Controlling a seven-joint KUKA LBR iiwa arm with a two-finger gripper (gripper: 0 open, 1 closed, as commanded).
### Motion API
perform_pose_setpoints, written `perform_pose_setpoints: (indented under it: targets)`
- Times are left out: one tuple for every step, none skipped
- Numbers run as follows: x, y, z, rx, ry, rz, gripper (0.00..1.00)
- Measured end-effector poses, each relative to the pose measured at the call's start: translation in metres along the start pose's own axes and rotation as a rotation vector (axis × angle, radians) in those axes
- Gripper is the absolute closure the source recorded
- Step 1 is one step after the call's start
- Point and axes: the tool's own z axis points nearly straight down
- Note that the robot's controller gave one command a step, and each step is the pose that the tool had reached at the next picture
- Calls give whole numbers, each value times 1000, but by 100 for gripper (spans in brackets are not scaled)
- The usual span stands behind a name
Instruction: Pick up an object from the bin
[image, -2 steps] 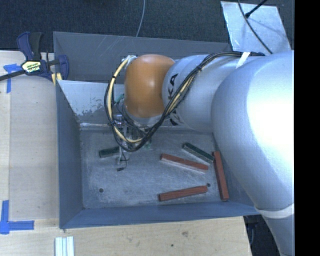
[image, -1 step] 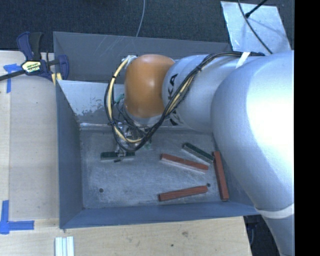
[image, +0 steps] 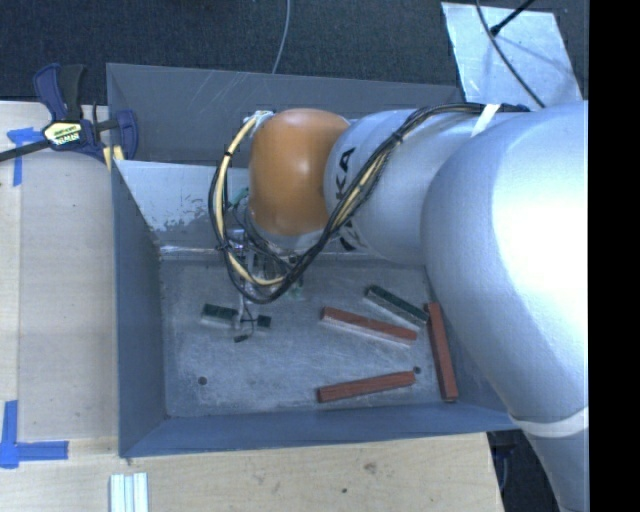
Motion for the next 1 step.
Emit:
perform_pose_setpoints:
  targets:
    - [0,0,0,0,0,0,100]
